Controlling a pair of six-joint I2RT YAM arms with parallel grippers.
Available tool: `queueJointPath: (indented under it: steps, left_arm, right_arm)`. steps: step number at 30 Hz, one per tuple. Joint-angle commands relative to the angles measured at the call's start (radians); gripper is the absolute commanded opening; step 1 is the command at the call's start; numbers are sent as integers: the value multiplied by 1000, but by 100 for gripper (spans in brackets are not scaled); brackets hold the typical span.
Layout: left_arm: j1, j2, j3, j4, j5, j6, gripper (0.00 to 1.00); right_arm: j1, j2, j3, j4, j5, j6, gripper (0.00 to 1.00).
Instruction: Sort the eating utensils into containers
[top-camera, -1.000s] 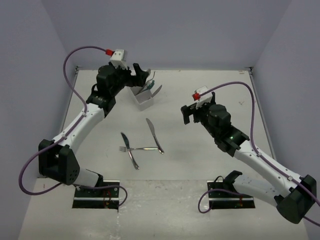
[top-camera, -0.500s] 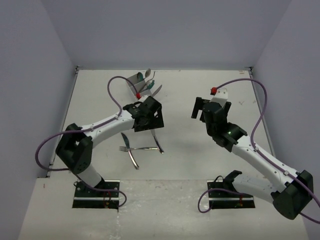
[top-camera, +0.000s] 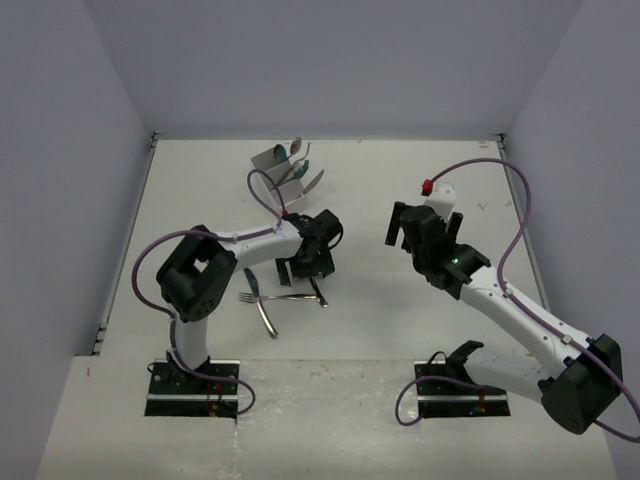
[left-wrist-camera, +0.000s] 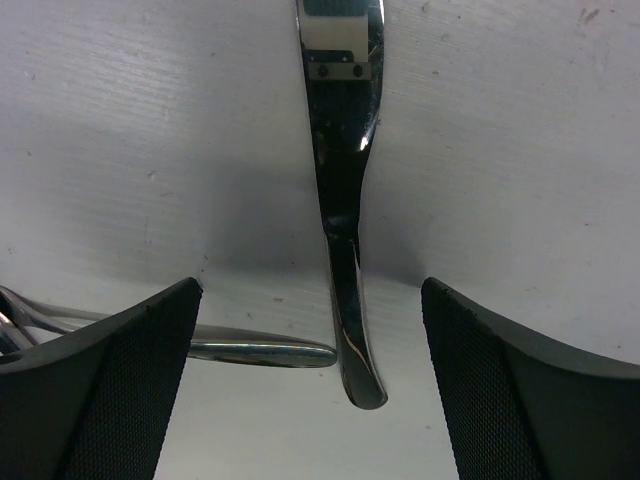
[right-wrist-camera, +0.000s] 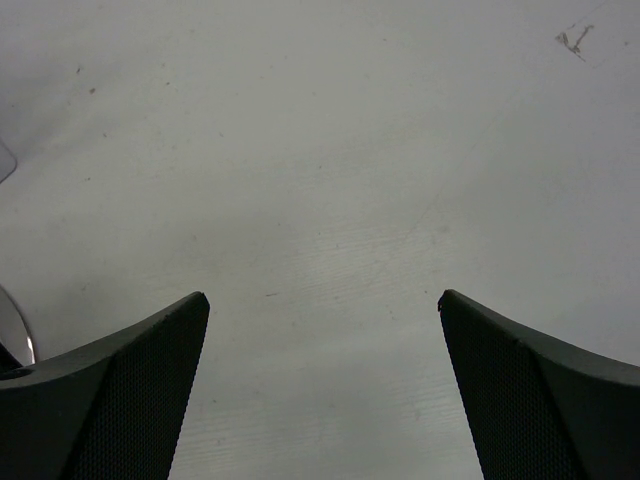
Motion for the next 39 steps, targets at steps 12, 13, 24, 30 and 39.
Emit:
queueJointPath:
  steps: [12,13,24,30,39]
  left_arm:
    - [-24,79,32,-105,-45,-181,55]
    - [-25,80,26,-100,-48,-189,51]
    - [-27,93,-48,-16,-19,-148,0]
    - [-36,45,-59,21,-72,-108,0]
    - [-139,-90,-46,171,-270,95,0]
  right_arm:
    - [-13,16,17,-11,37,-7,99]
    - [-15,16,17,-12,40,-7,99]
    - [-21,13,12,-12,66,-6,99]
    - [-21,13,9,-12,75,-4,99]
    - [-22,22,11,-12,92,-4,99]
